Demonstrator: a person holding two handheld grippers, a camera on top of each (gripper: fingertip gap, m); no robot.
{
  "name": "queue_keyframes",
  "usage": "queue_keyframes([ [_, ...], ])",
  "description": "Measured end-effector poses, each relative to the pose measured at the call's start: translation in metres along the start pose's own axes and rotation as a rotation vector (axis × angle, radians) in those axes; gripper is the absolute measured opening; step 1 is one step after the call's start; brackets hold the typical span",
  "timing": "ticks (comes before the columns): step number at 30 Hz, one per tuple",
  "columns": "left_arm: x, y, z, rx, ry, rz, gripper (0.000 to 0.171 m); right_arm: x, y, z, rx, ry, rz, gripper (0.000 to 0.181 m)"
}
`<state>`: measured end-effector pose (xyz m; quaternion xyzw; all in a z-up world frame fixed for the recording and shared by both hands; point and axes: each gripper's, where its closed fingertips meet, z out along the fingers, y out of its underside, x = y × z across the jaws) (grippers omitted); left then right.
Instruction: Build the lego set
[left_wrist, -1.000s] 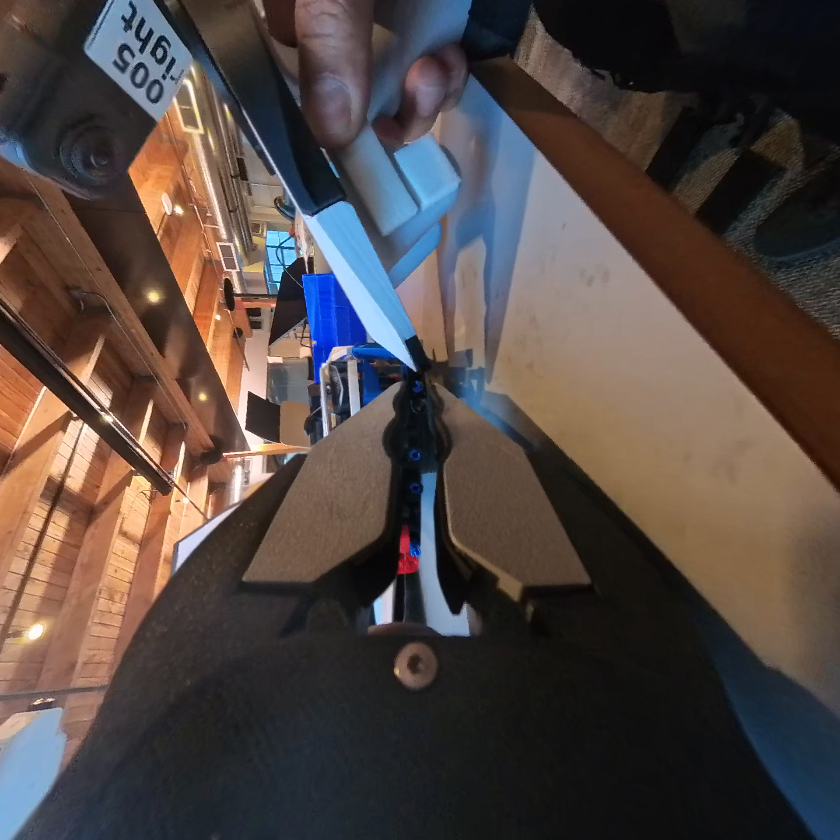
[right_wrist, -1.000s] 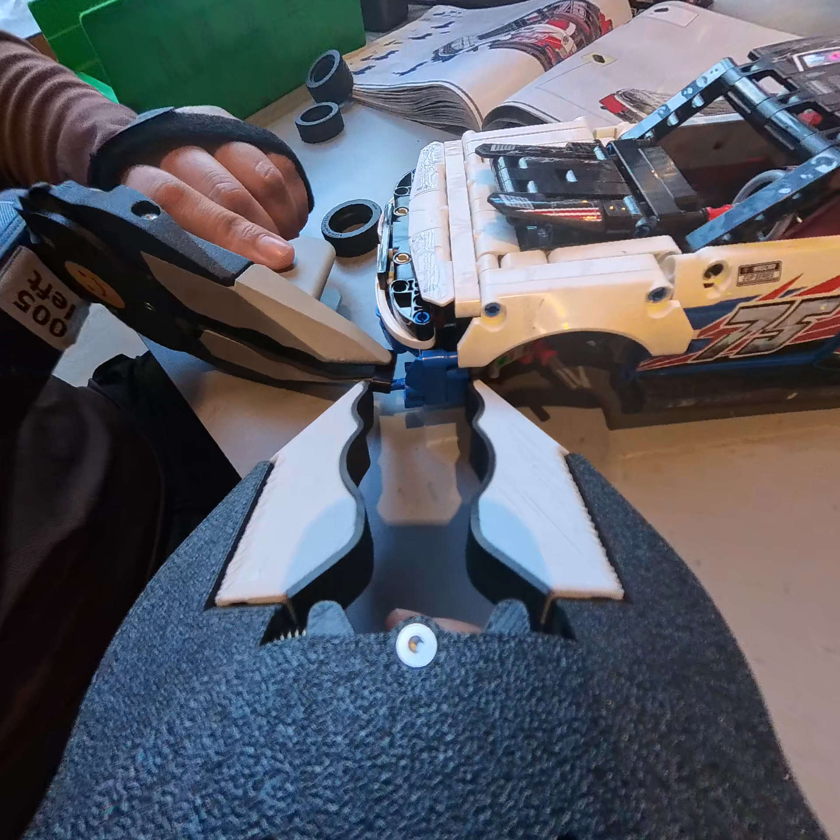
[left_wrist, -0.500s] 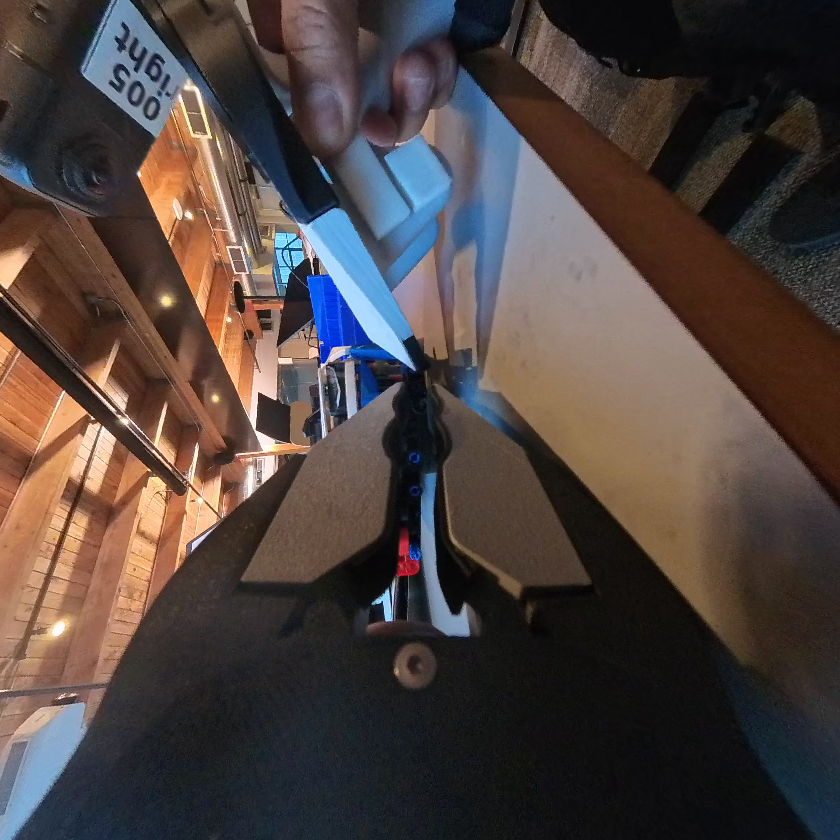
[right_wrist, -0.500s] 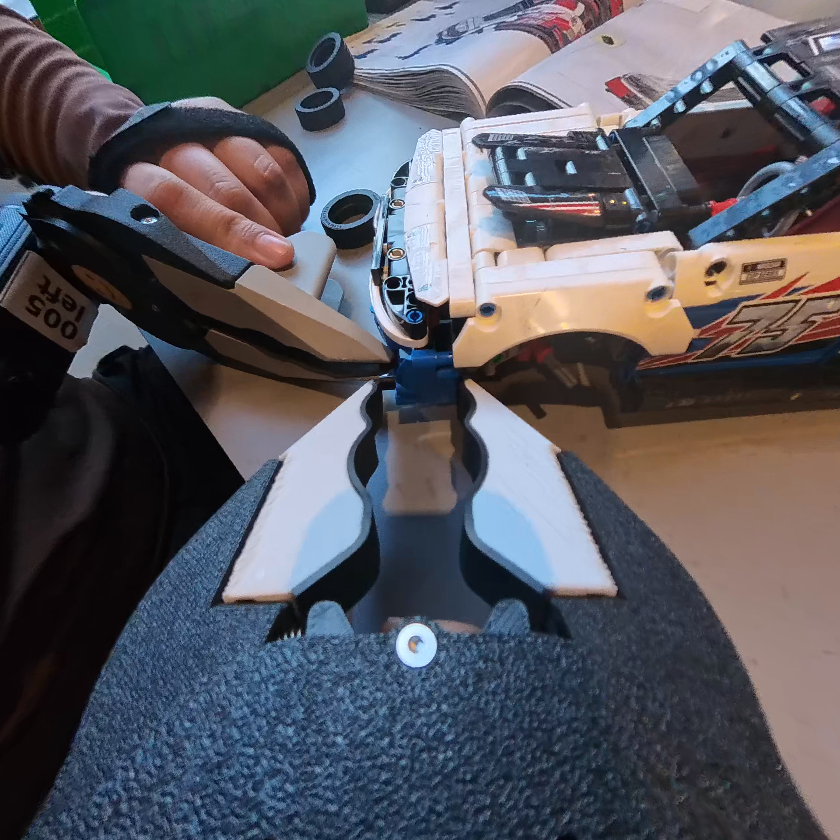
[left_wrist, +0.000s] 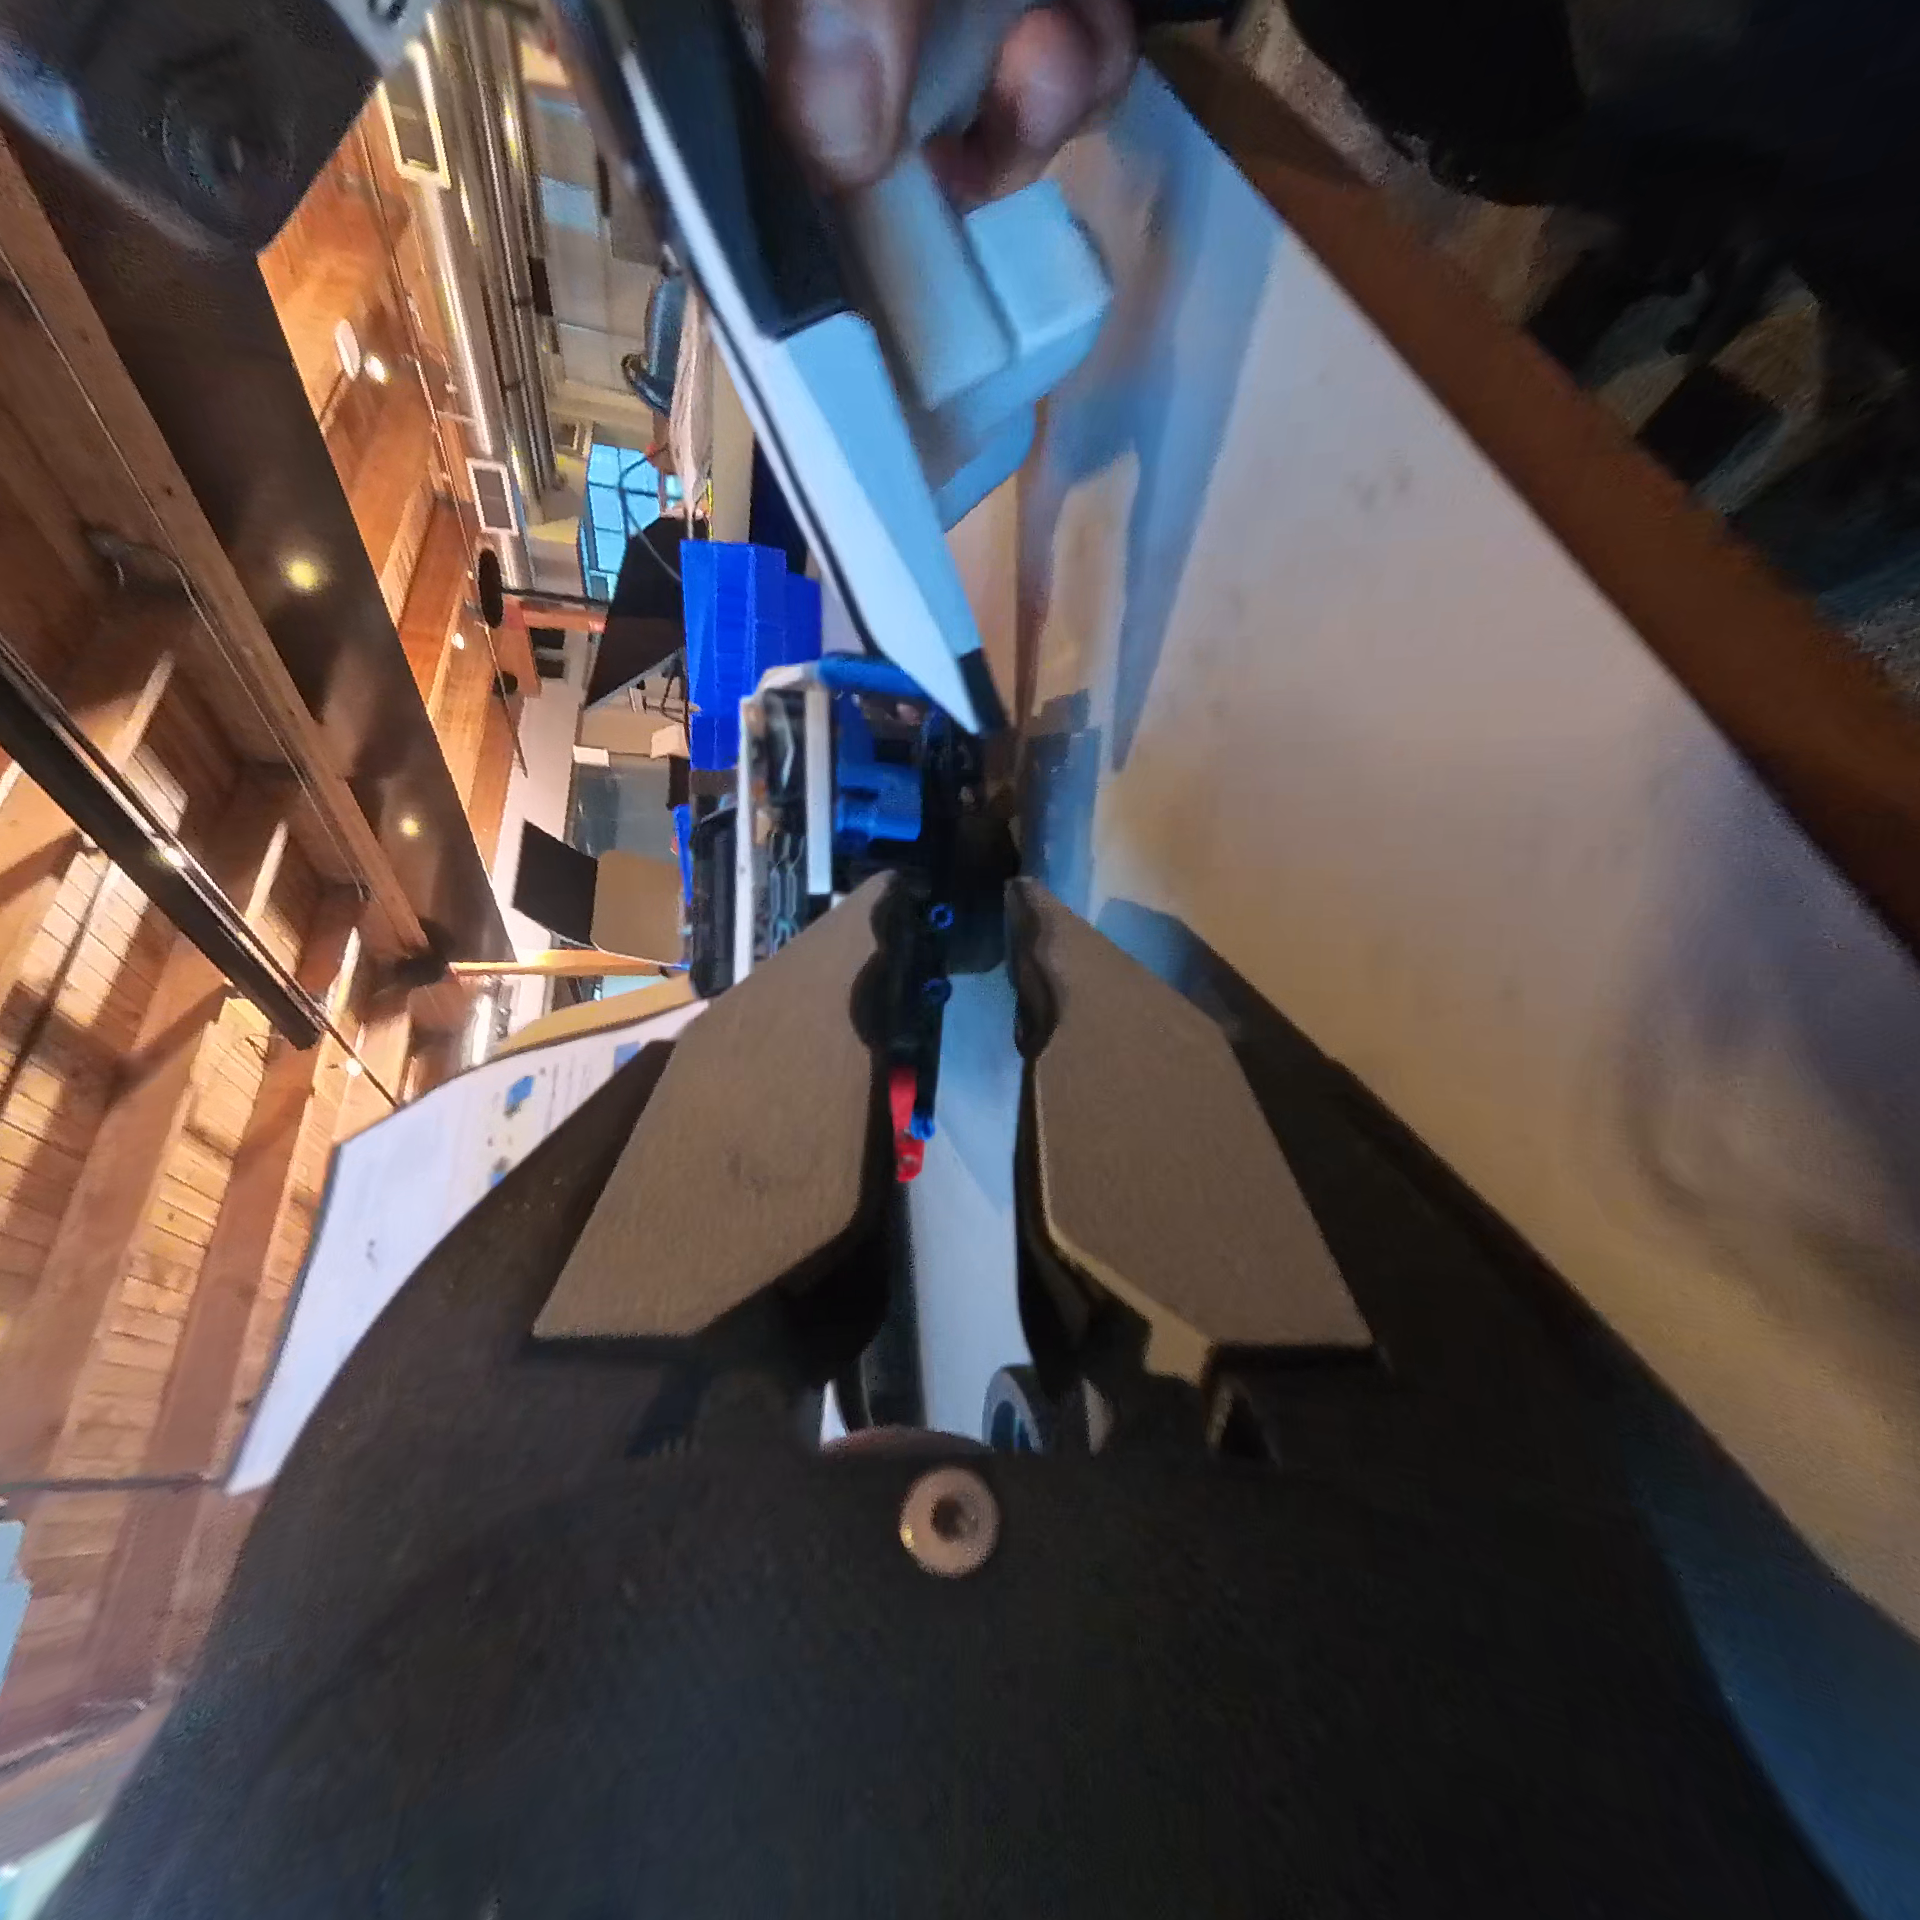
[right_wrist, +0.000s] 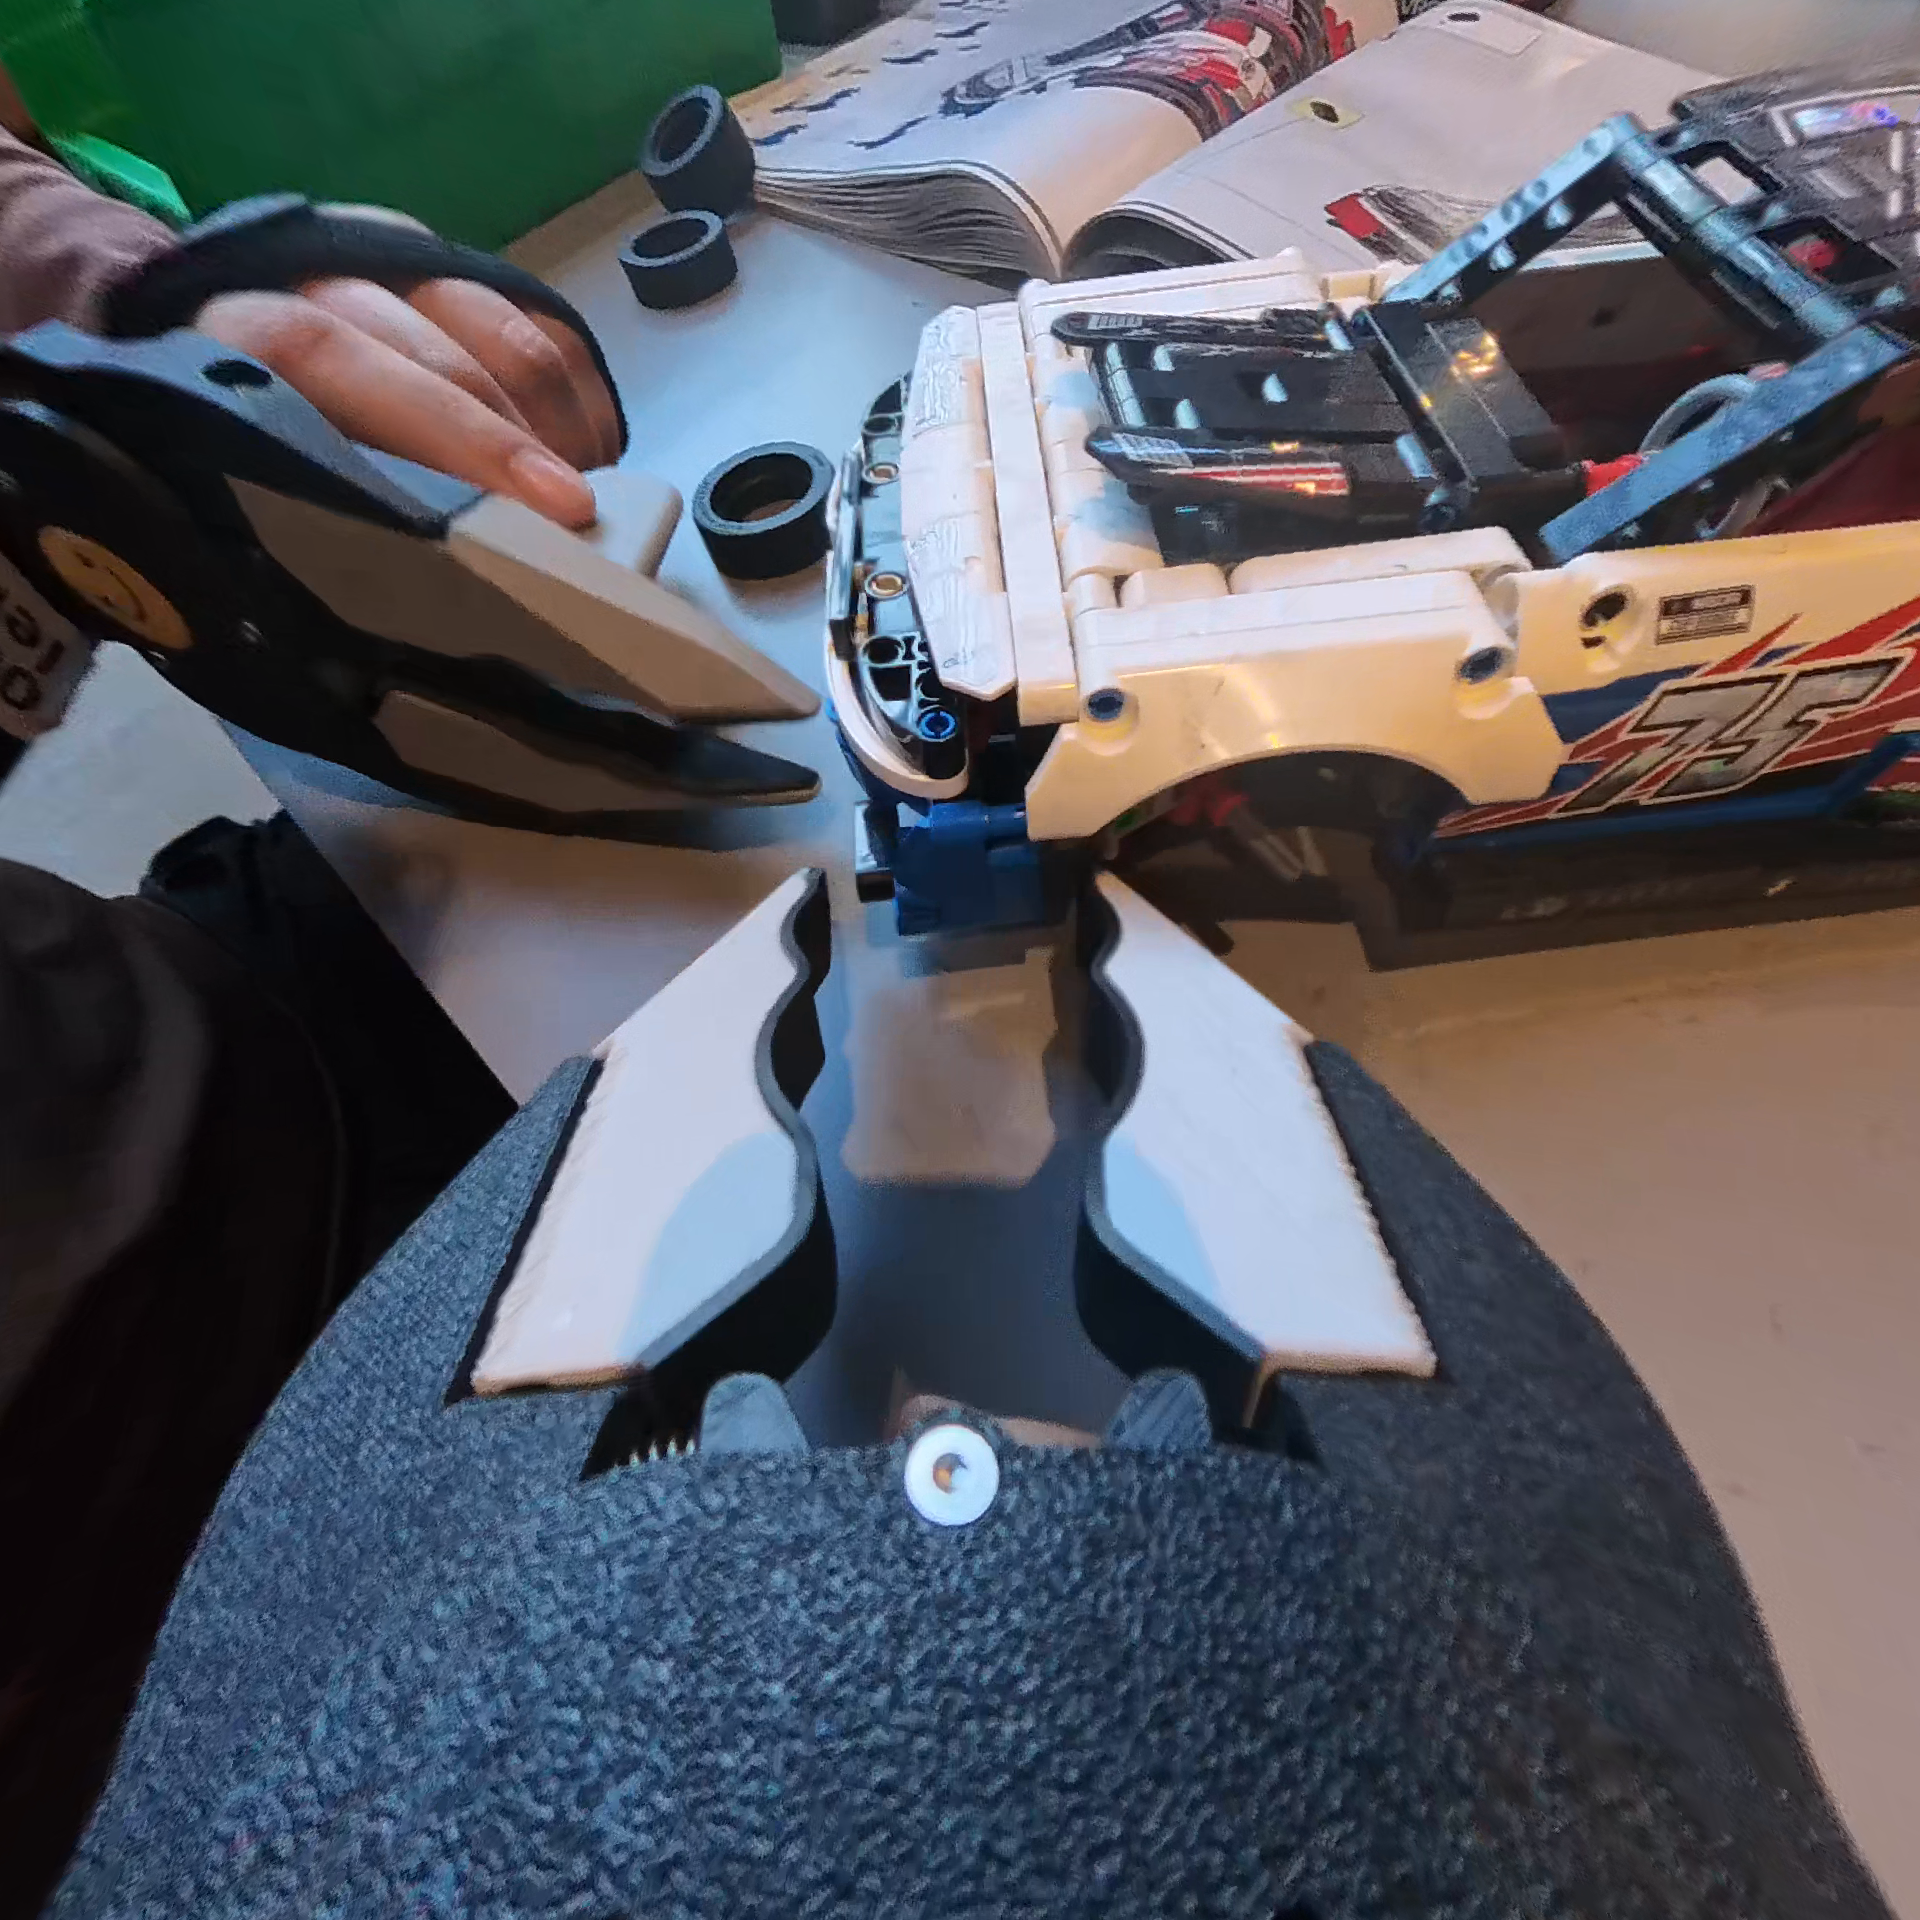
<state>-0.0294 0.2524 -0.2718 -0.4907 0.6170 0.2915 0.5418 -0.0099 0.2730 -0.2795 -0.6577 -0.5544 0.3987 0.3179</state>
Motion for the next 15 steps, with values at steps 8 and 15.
queue_keyframes([
  [8, -0.028, 0.011, -0.012, -0.039, 0.087, -0.575, 0.053, 0.002, 0.0, 0.003, -0.002, 0.121, 0.009, 0.037],
  [15, -0.03, 0.032, -0.008, -0.028, 0.205, -0.842, 0.079, 0.003, -0.001, 0.007, -0.007, 0.187, 0.001, 0.039],
])
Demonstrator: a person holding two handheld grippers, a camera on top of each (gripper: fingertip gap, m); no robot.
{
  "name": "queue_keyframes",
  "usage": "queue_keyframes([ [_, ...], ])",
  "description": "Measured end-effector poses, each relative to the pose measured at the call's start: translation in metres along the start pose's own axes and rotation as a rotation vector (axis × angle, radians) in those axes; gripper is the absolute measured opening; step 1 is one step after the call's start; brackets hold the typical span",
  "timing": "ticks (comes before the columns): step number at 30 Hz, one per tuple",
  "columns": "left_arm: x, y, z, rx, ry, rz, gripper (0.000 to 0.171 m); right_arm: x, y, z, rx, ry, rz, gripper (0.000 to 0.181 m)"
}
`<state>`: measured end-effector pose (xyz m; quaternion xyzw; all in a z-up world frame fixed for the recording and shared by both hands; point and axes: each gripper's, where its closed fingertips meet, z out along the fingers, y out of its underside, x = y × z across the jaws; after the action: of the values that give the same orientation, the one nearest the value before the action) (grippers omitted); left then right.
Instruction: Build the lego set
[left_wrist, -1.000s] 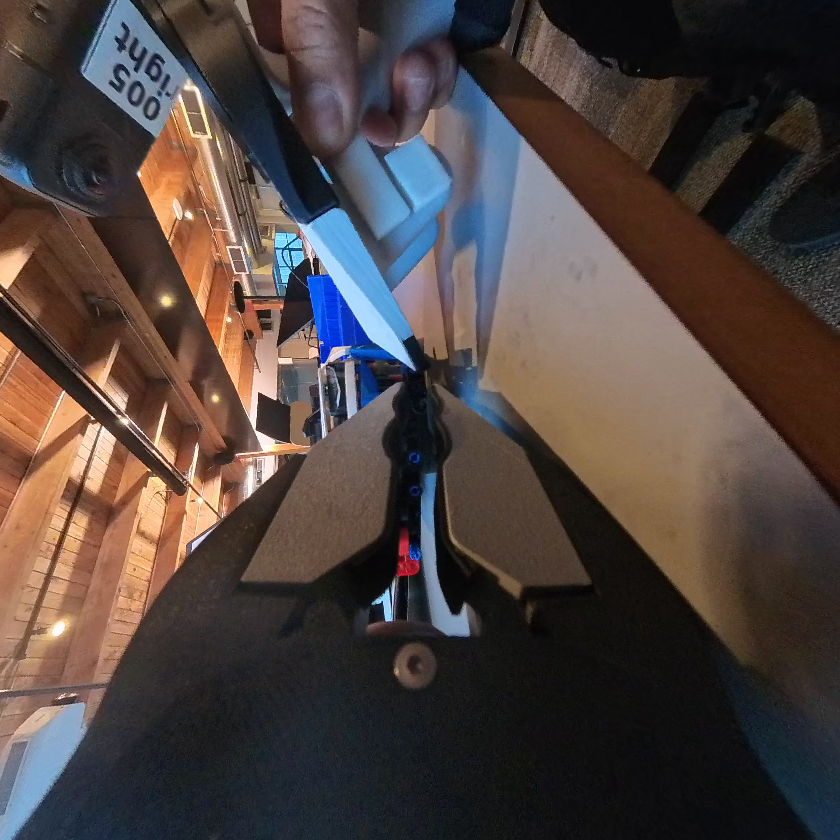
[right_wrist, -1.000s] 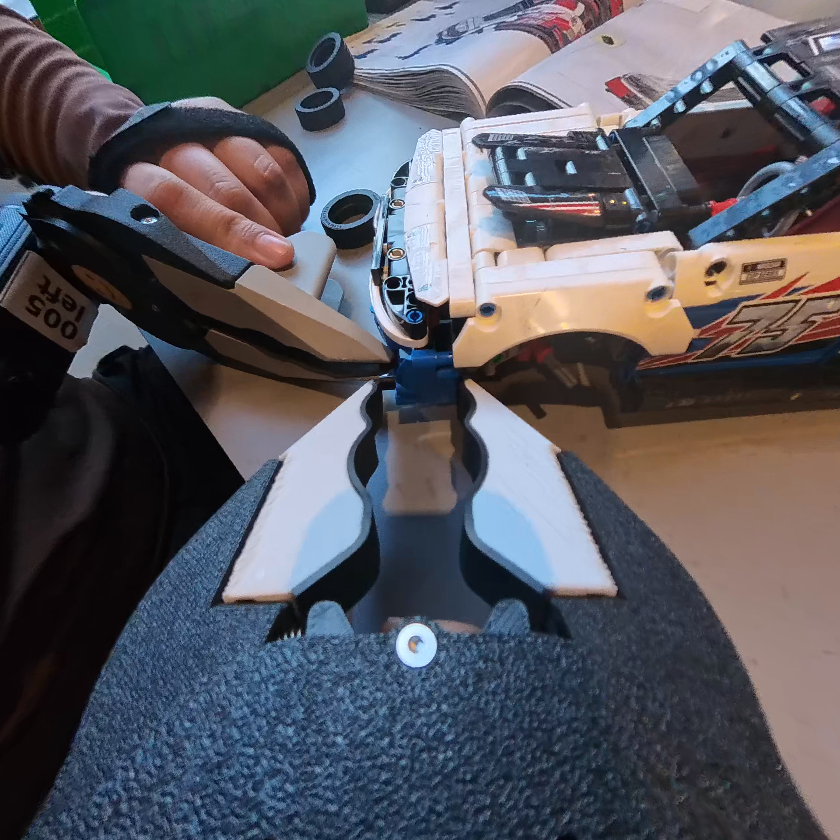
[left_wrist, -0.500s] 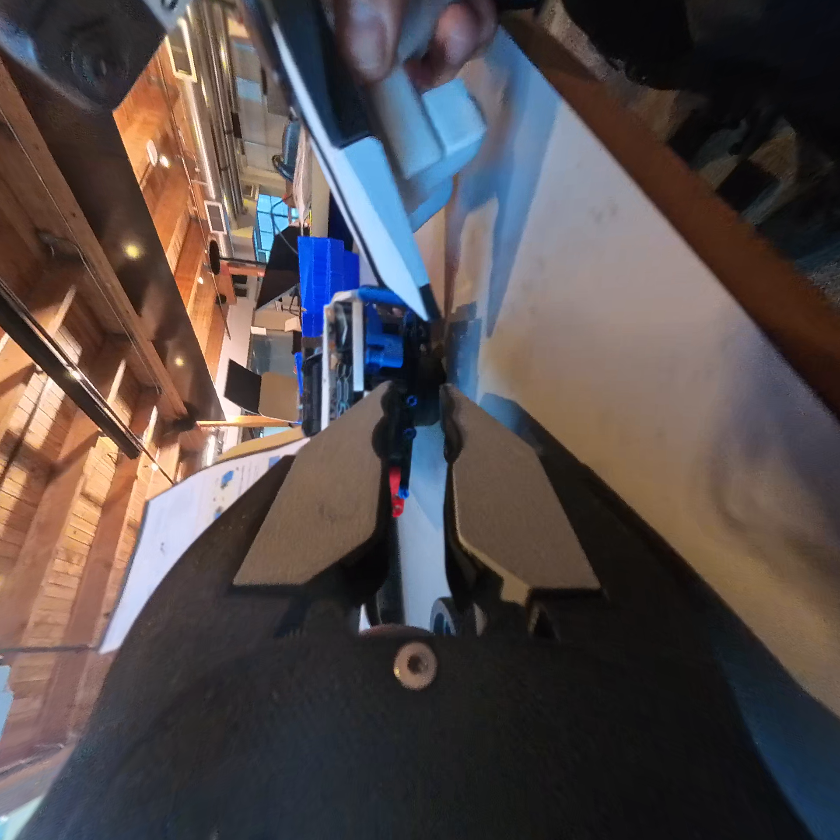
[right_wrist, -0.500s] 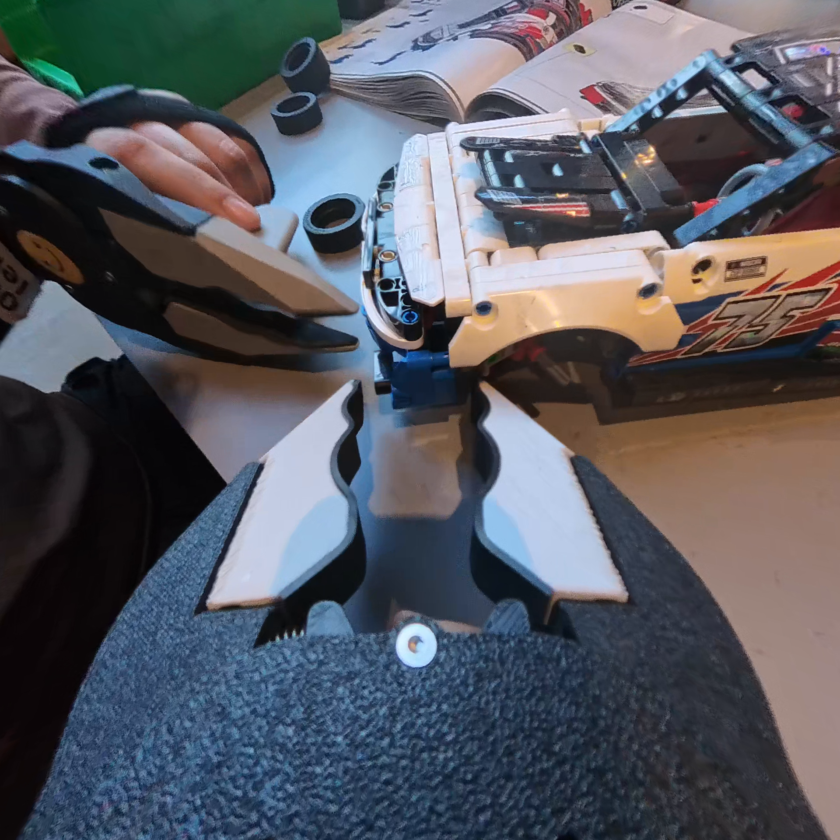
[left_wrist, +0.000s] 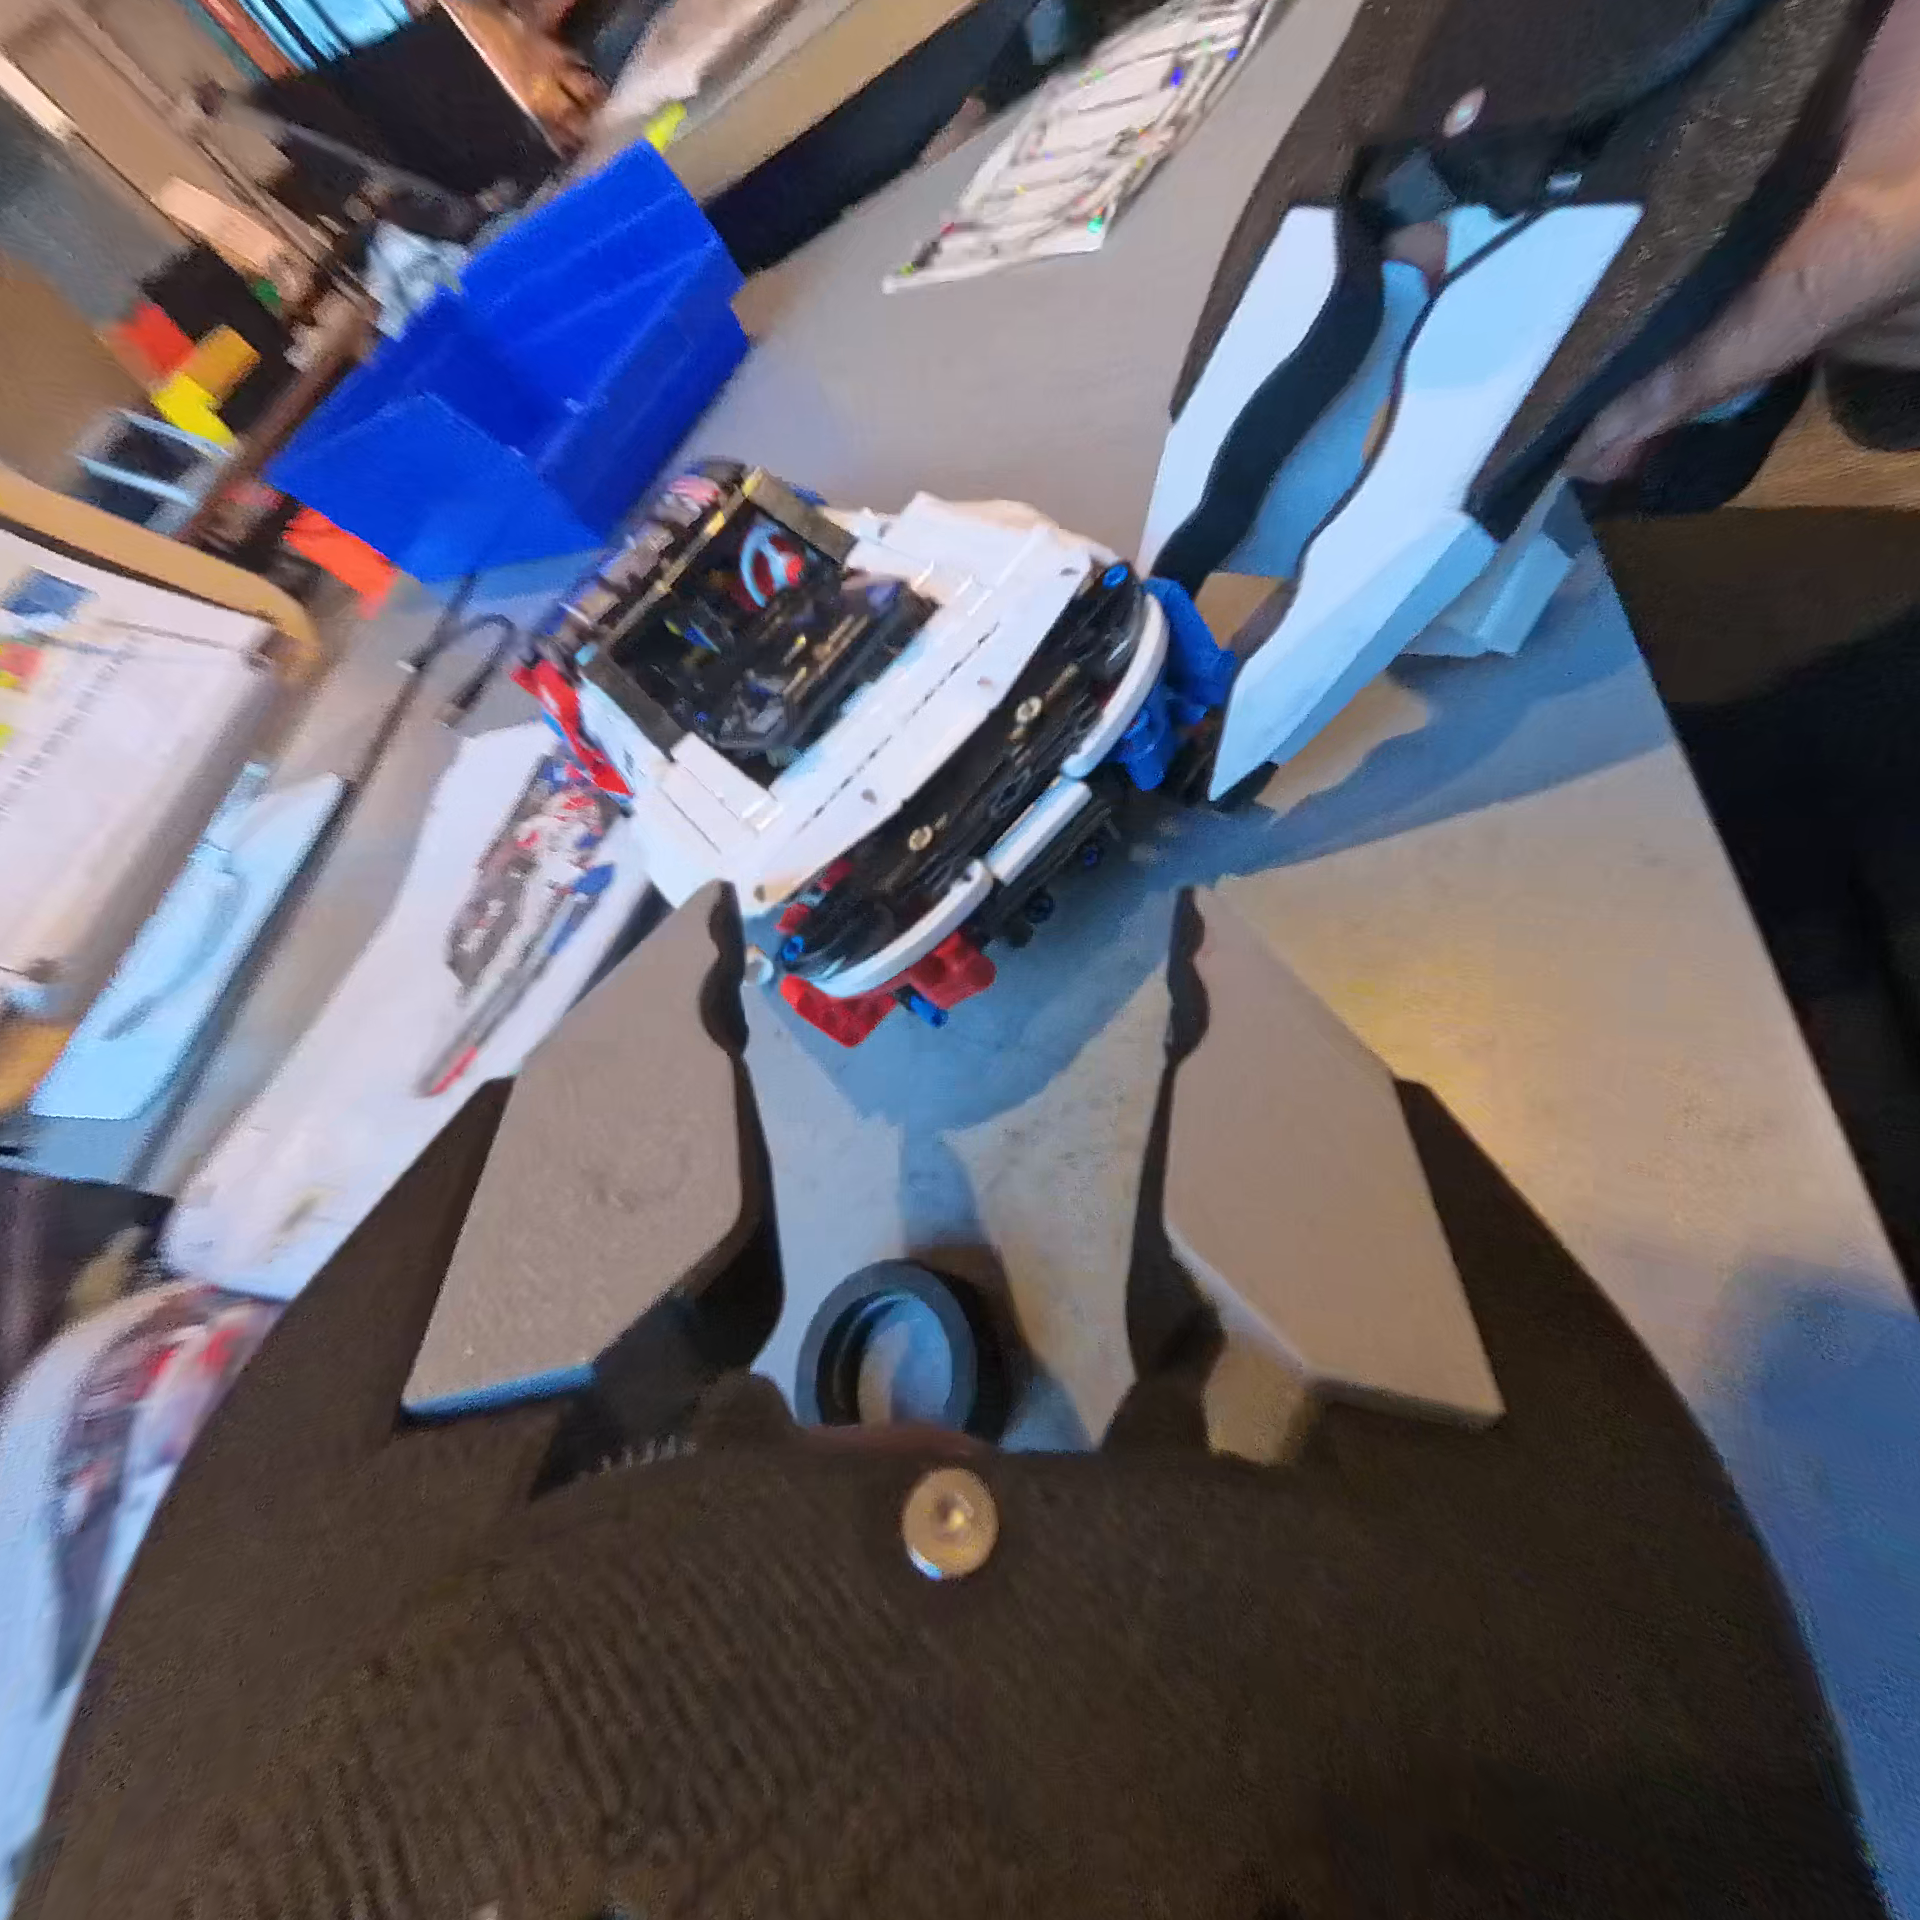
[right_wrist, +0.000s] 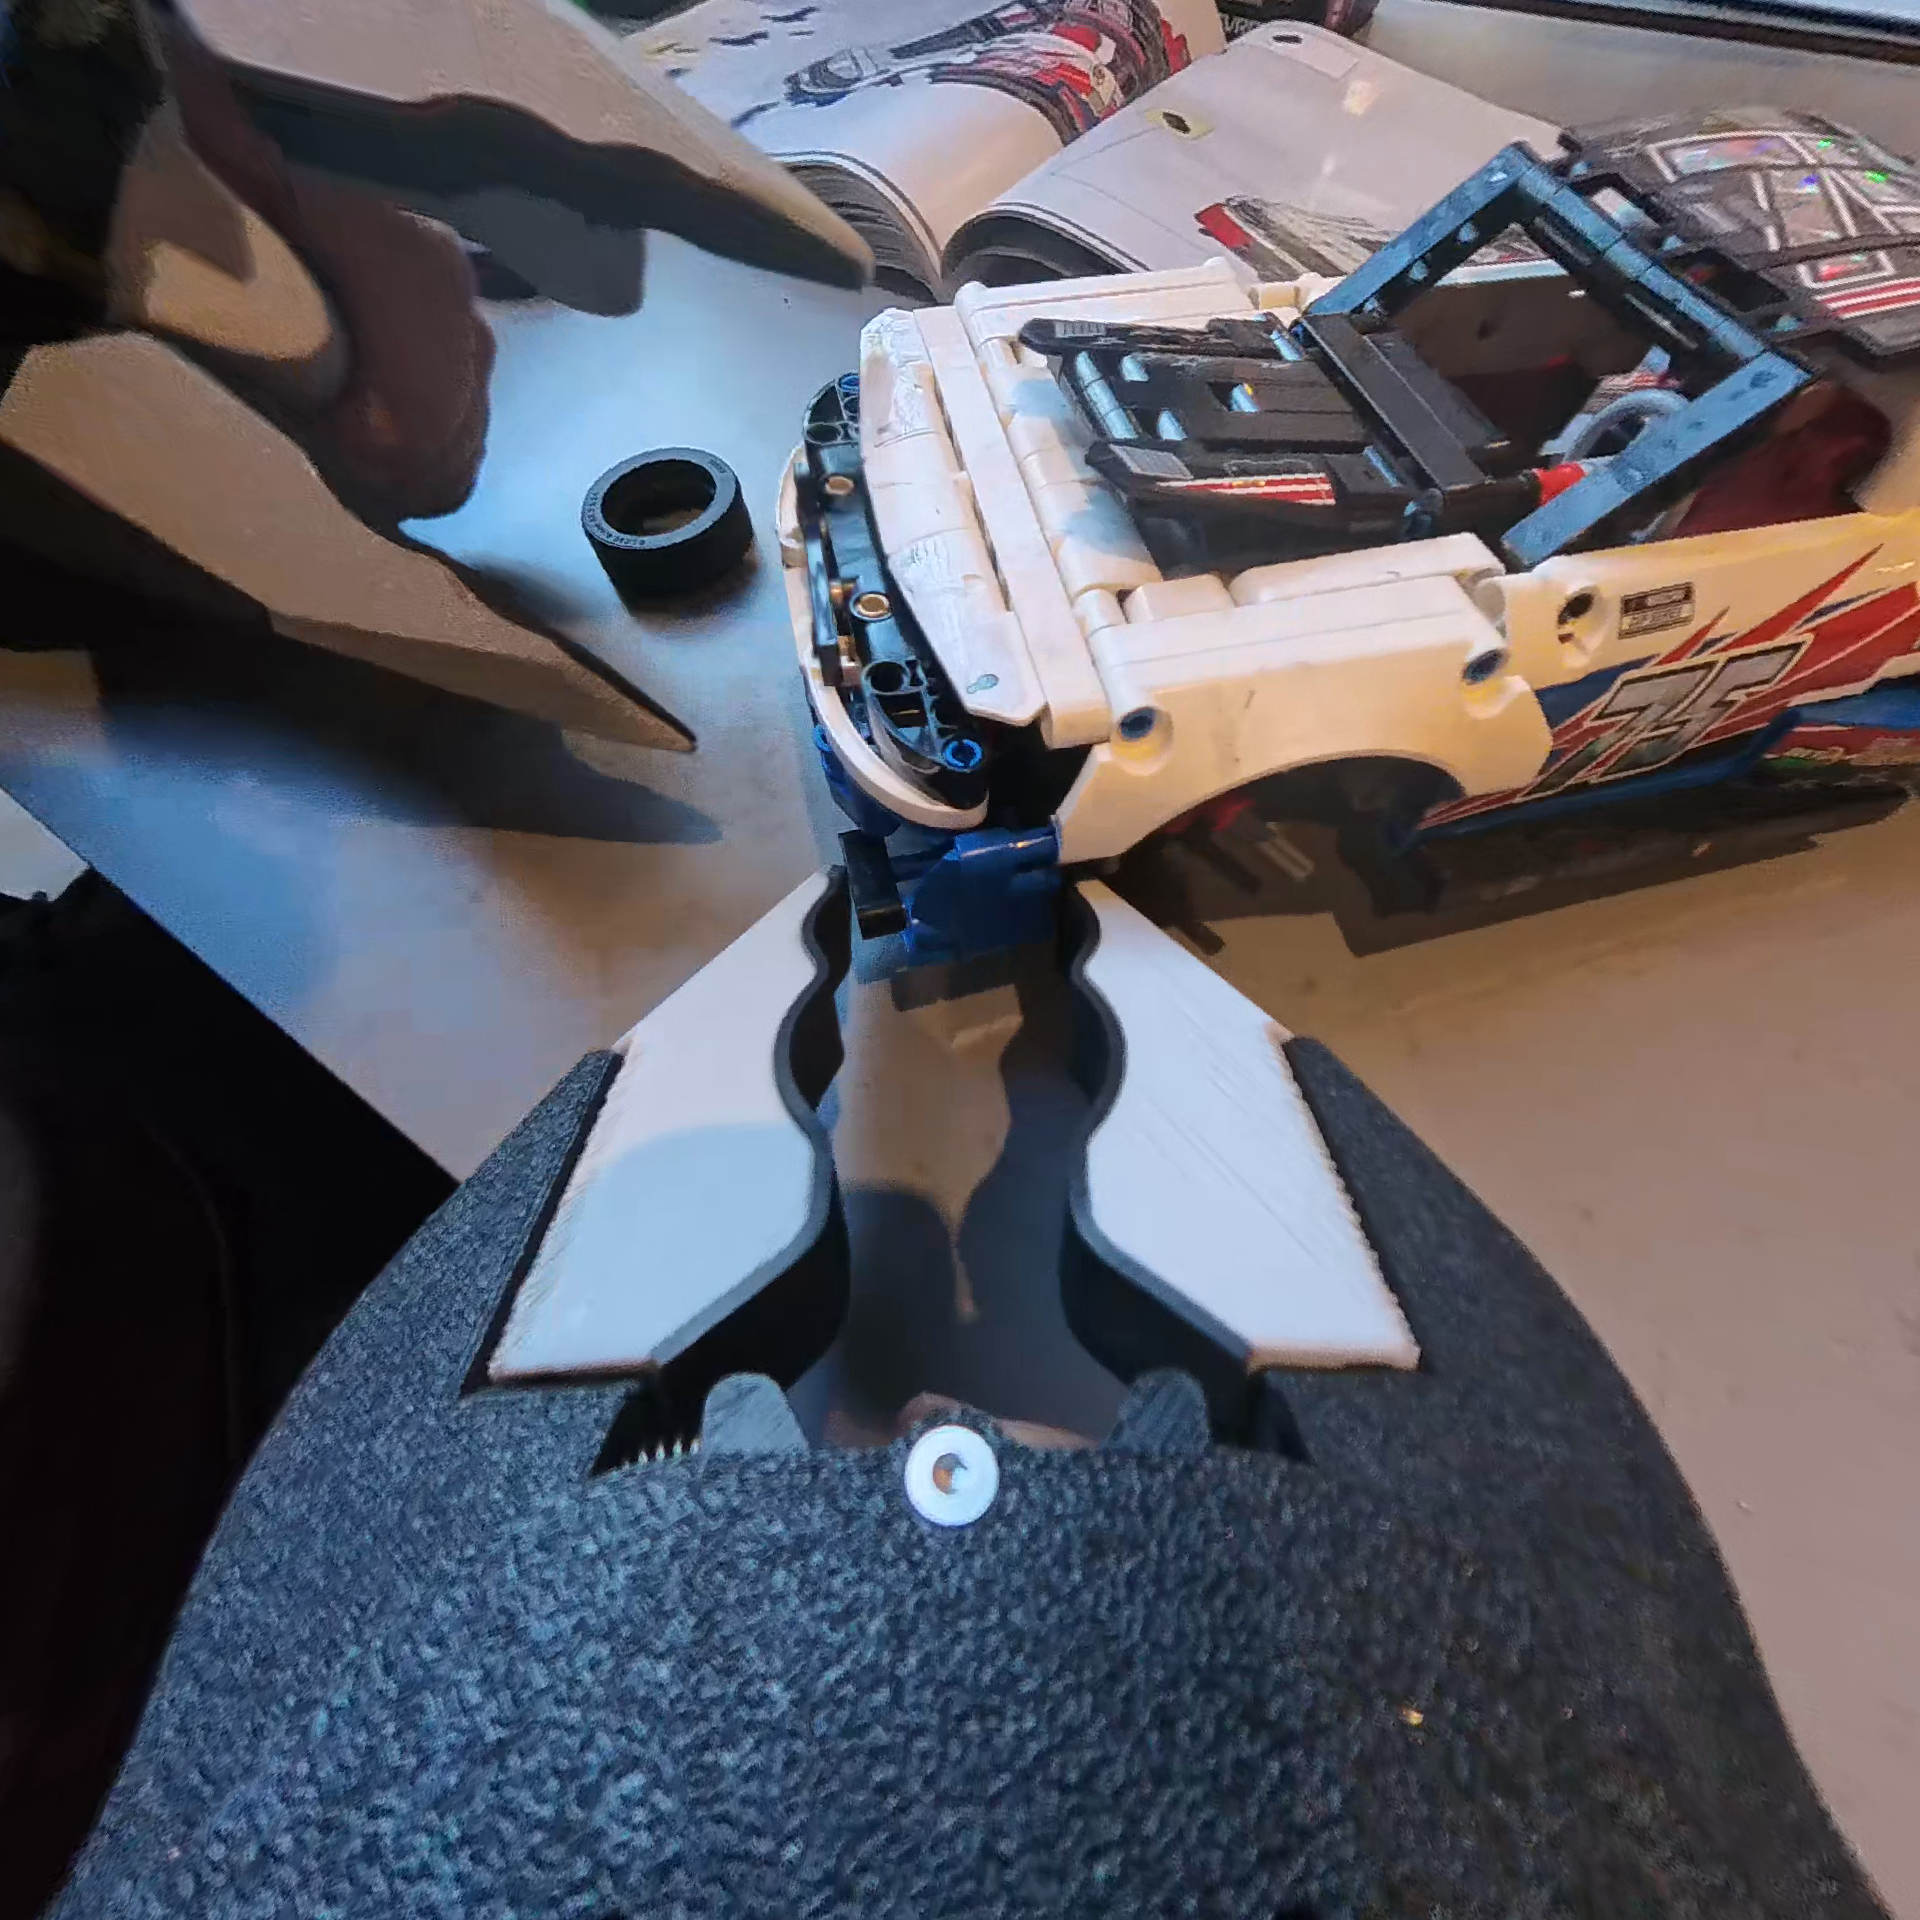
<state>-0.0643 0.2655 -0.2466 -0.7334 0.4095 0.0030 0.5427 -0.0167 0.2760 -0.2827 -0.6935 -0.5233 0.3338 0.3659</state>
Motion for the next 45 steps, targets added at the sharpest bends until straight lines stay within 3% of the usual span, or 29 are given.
queue_keyframes([
  [4, -0.02, 0.01, 0.005, -0.01, 0.104, -0.069, 0.082, 0.0, 0.0, 0.0, 0.004, 0.001, 0.002, 0.039],
  [9, -0.007, 0.026, 0.019, -0.058, 0.371, -0.143, 0.094, 0.0, -0.001, 0.0, 0.013, 0.017, -0.029, 0.039],
  [19, -0.016, 0.028, 0.028, -0.056, 0.317, -0.134, 0.078, 0.001, -0.002, 0.0, 0.013, 0.007, -0.034, 0.039],
  [29, -0.014, 0.028, 0.028, -0.067, 0.324, -0.155, 0.077, 0.0, -0.002, 0.001, 0.005, -0.023, 0.002, 0.037],
  [38, -0.013, 0.03, 0.029, -0.084, 0.305, -0.136, 0.077, 0.0, -0.001, 0.002, -0.007, -0.012, -0.108, 0.035],
  [45, -0.015, 0.031, 0.029, -0.091, 0.289, -0.149, 0.074, -0.001, -0.002, 0.002, 0.002, -0.023, -0.092, 0.036],
])
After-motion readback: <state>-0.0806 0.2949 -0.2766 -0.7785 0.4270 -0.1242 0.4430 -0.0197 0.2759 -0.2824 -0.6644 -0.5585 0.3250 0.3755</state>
